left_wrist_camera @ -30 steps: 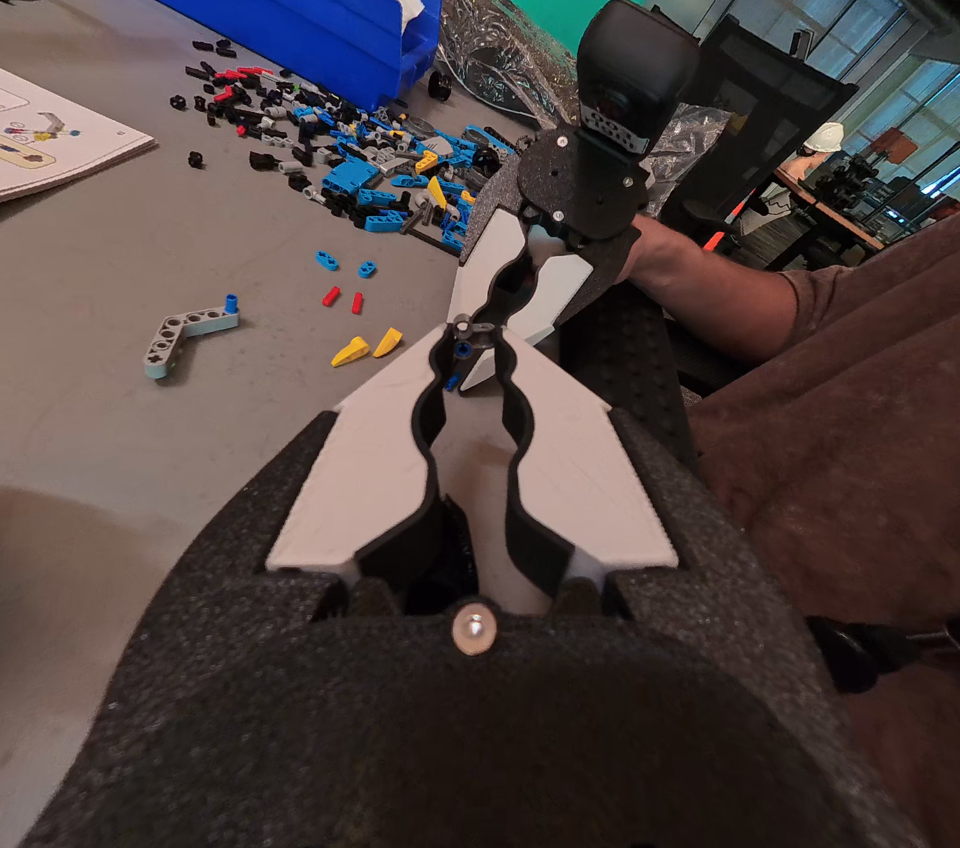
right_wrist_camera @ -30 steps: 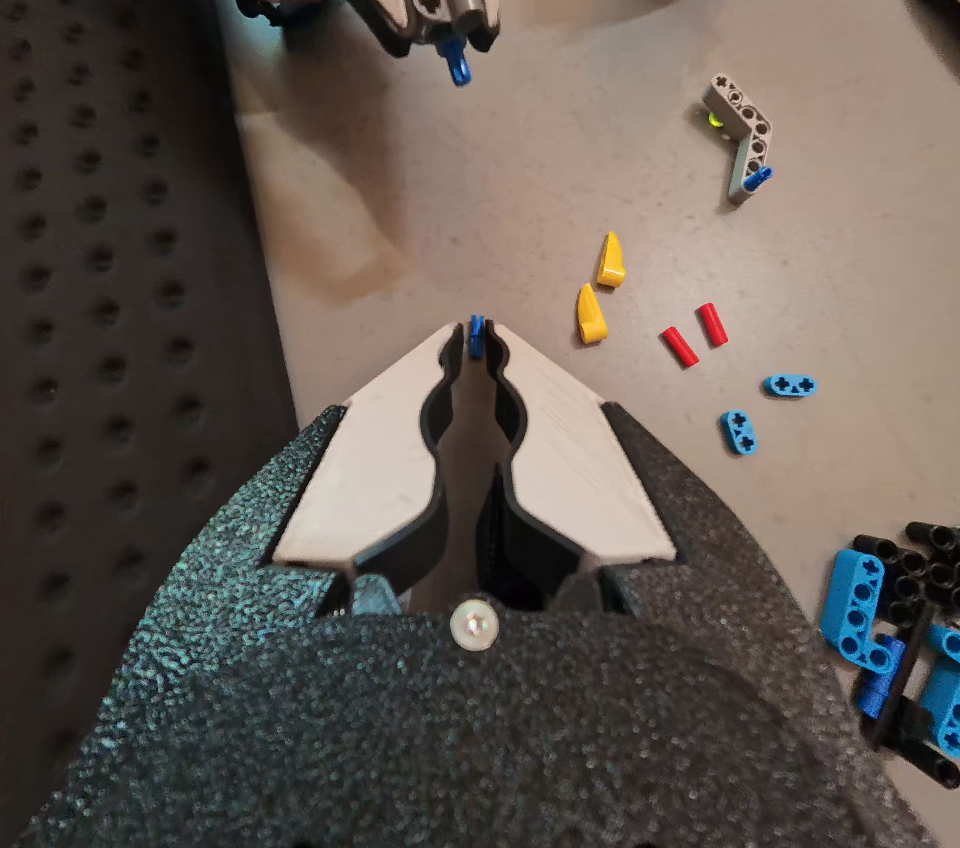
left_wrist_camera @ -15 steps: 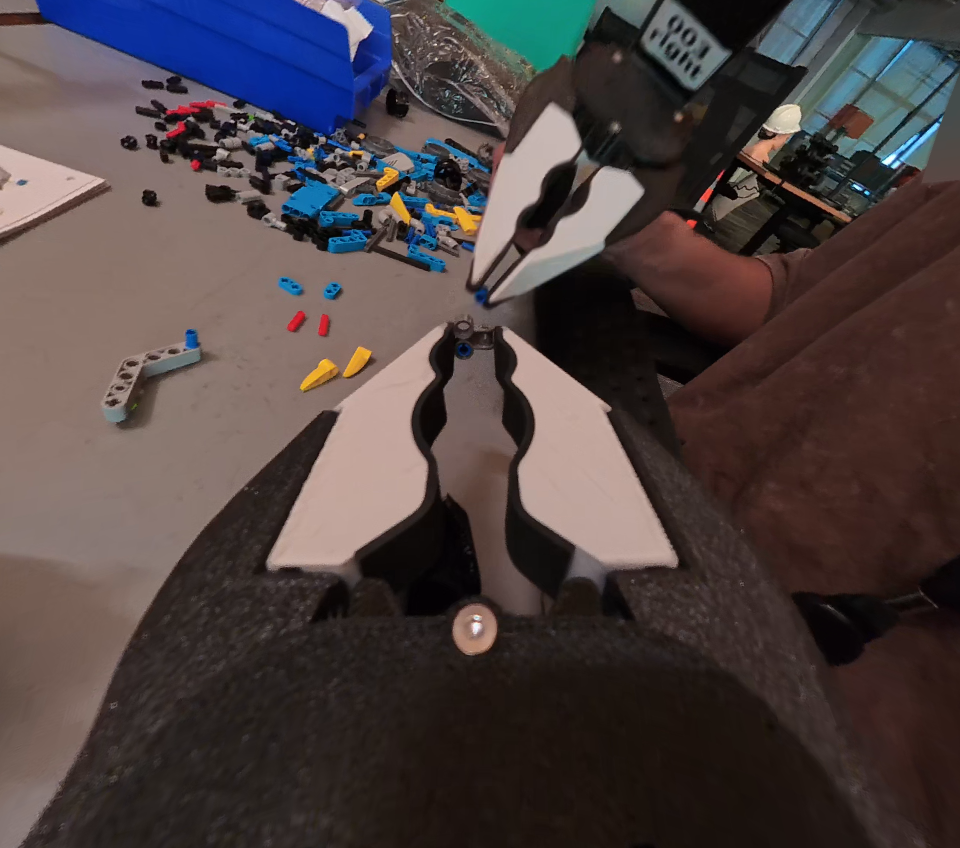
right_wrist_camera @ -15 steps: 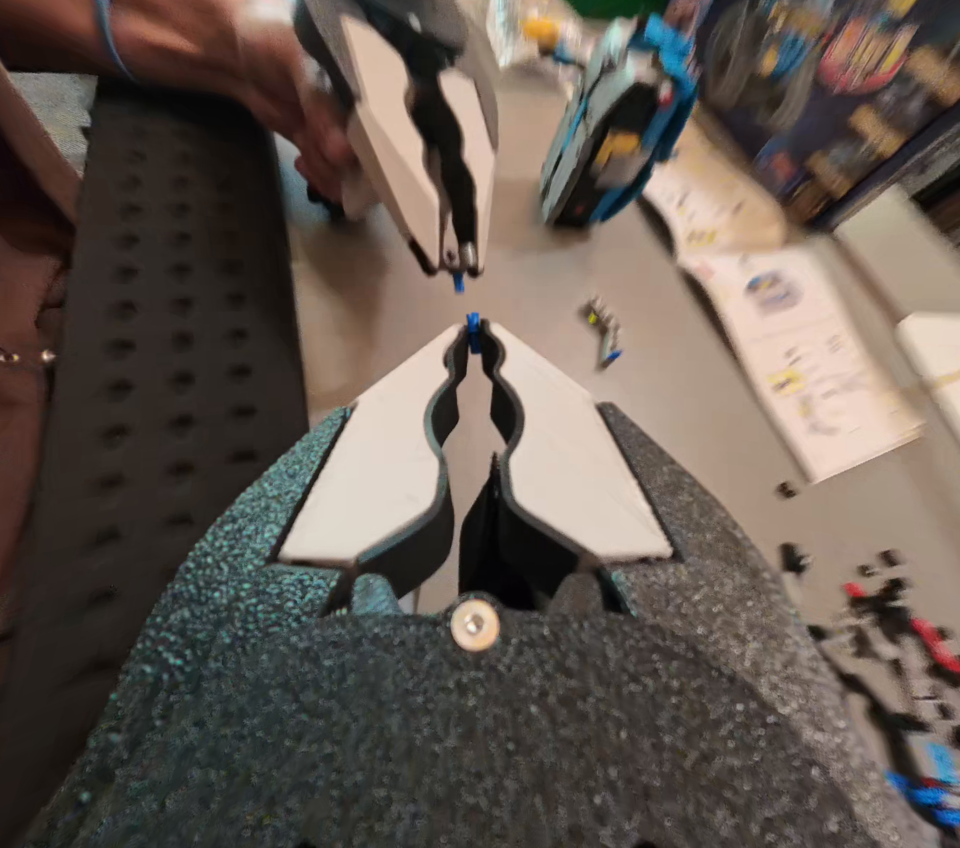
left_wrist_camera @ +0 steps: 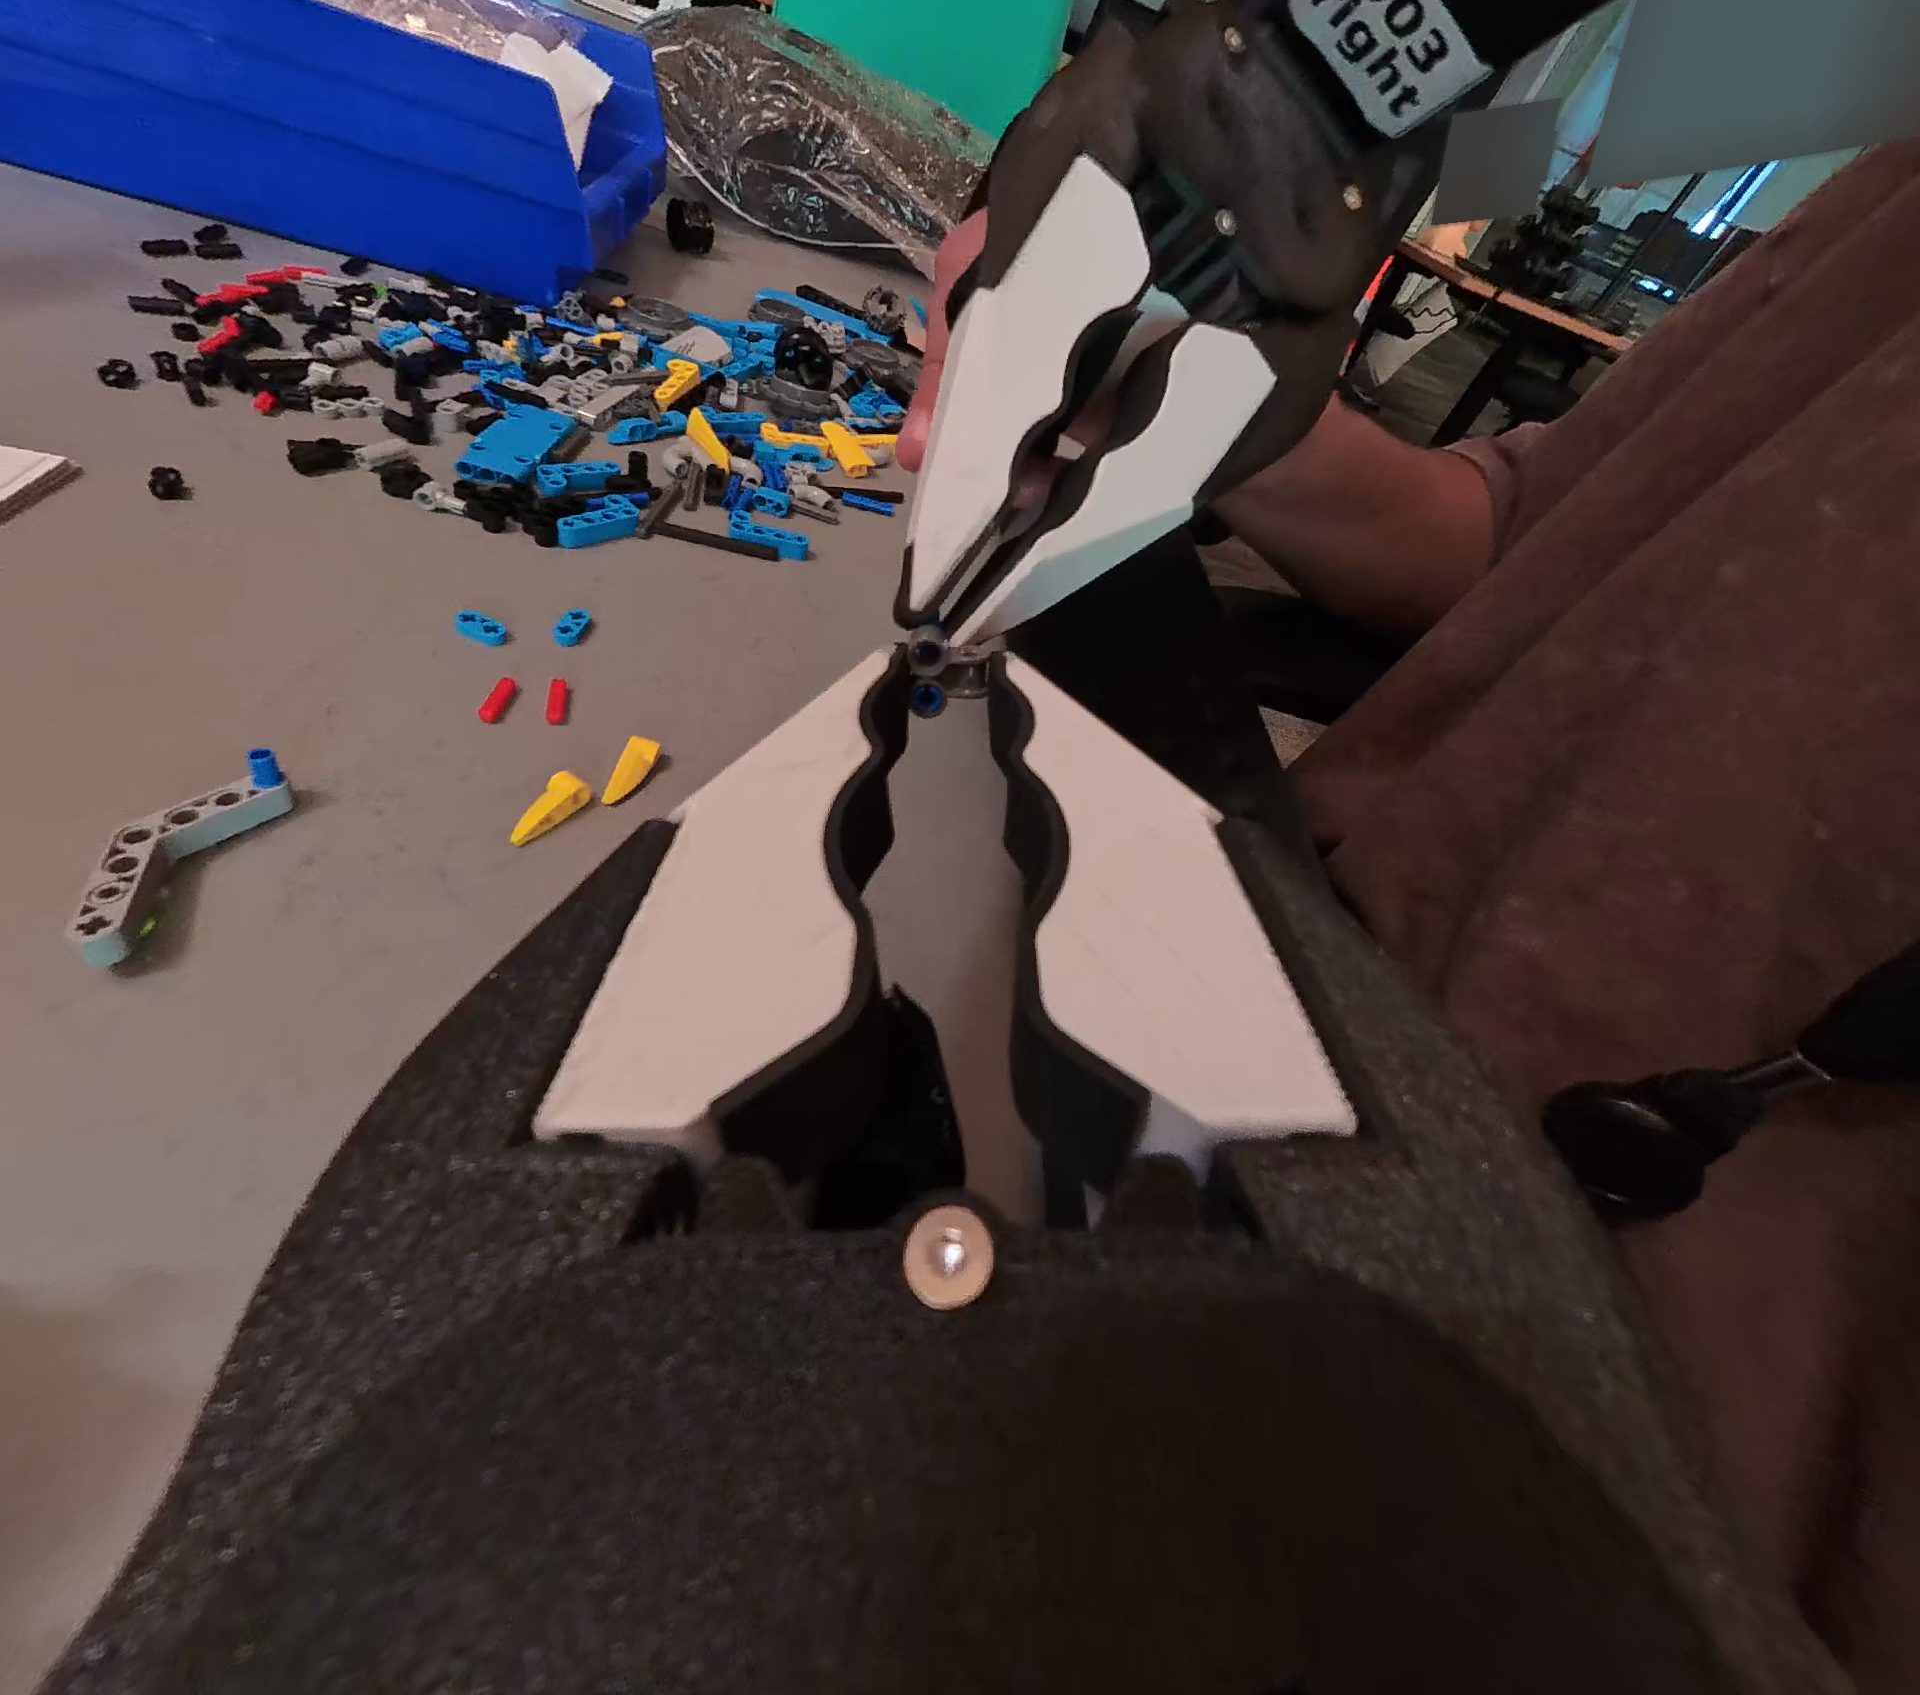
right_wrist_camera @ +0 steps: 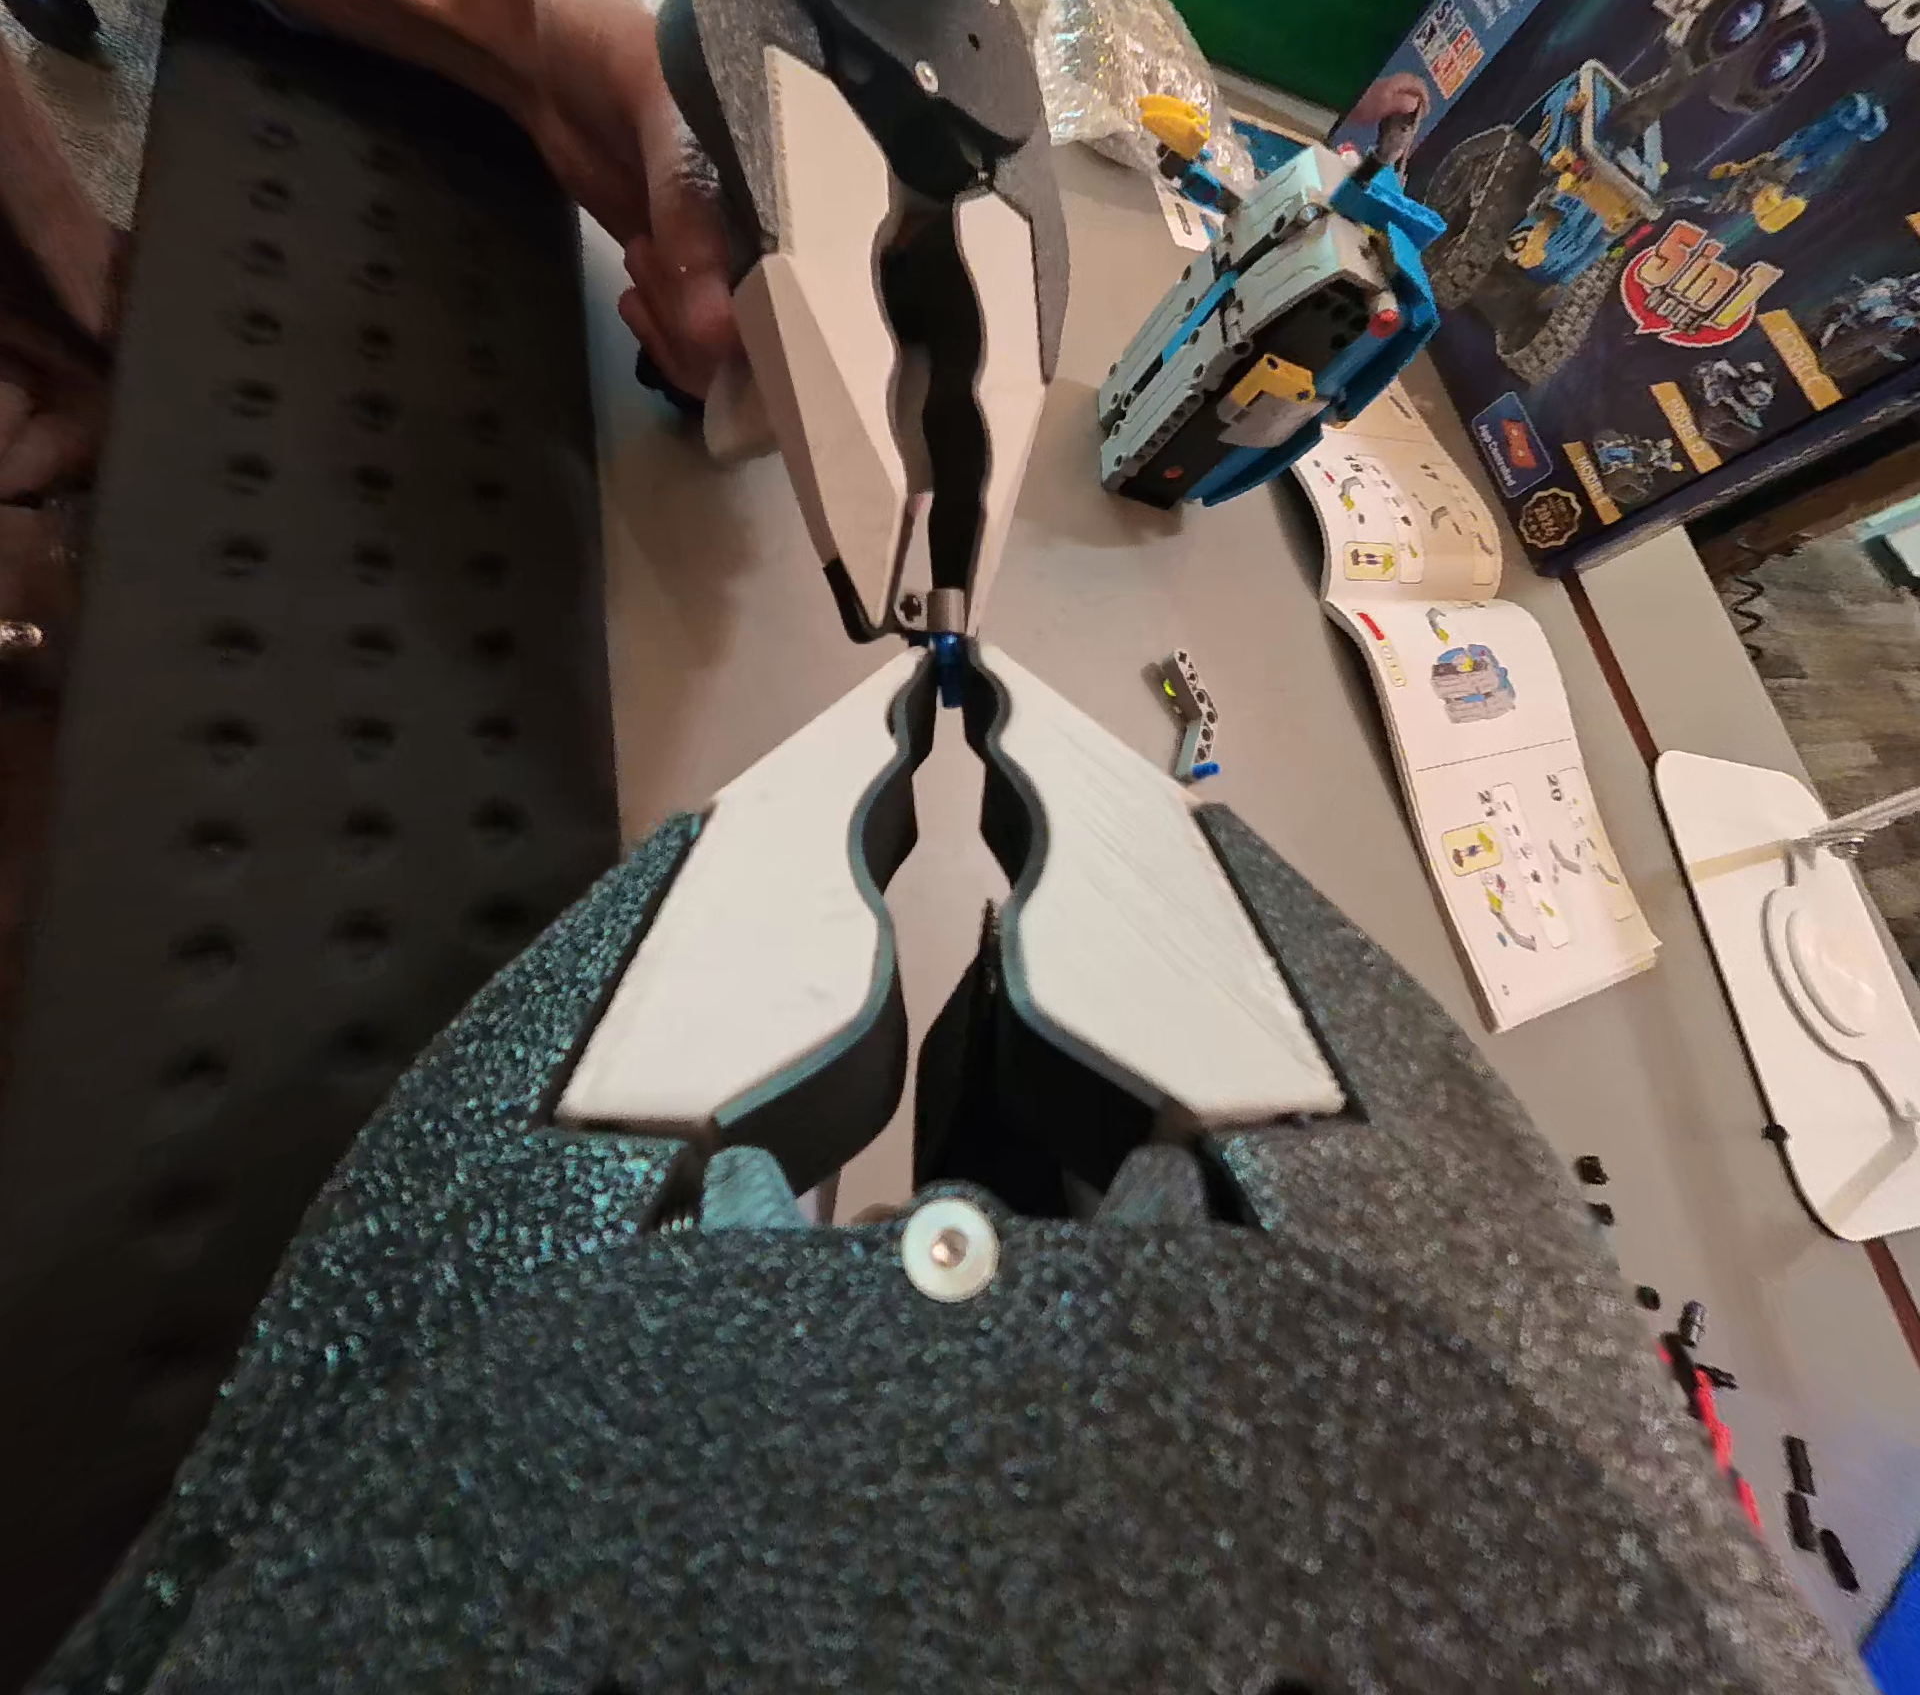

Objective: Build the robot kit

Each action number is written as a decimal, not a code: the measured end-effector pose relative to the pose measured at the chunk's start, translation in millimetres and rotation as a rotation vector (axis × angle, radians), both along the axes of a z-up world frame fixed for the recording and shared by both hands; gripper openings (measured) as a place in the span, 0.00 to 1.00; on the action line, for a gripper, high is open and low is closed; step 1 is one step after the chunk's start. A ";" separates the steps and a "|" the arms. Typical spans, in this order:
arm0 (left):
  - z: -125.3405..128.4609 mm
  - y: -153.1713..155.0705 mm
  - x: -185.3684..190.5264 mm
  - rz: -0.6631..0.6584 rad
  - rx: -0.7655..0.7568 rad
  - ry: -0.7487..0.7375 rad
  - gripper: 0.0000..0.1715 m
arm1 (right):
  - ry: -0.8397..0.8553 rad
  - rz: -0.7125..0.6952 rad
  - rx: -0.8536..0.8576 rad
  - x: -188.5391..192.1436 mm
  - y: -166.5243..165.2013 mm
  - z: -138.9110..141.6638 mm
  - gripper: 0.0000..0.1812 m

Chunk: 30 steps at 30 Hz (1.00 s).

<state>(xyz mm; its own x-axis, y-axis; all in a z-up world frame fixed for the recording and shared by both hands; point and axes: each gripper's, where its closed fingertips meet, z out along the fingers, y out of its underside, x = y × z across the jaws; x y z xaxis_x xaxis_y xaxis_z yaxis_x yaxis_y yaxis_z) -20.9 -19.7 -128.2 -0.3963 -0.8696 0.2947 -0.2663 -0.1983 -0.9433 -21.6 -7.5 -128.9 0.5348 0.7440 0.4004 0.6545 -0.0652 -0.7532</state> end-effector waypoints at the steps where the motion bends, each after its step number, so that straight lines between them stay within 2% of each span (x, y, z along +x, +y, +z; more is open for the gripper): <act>1: 1.0 -0.8 -0.5 -0.006 -0.006 -0.003 0.08 | 0.004 0.001 0.006 -0.8 -0.5 1.5 0.02; 4: 6.1 -0.7 -0.7 -0.006 -0.036 -0.020 0.08 | 0.051 -0.011 0.018 -1.5 -0.2 7.8 0.02; 7: 0.3 0.5 1.2 0.015 0.001 0.001 0.08 | 0.069 -0.039 -0.021 0.0 1.0 1.2 0.02; 12: 12.8 -0.5 1.9 0.024 -0.024 -0.062 0.08 | 0.356 -0.021 -0.118 -1.1 -0.1 16.2 0.02; 16: 14.2 2.3 3.4 0.047 -0.025 -0.069 0.08 | 0.522 -0.006 -0.196 -4.2 0.3 19.4 0.00; 21: 19.7 6.1 4.1 0.062 -0.073 -0.083 0.08 | 0.583 -0.004 -0.192 -2.2 4.3 24.9 0.00; 25: 1.0 13.0 6.7 0.108 0.028 -0.004 0.08 | 0.590 -0.060 -0.225 15.0 11.9 12.8 0.00; 30: 2.6 23.5 6.6 0.142 -0.031 0.005 0.08 | 0.527 -0.185 -0.176 44.7 26.1 -11.6 0.00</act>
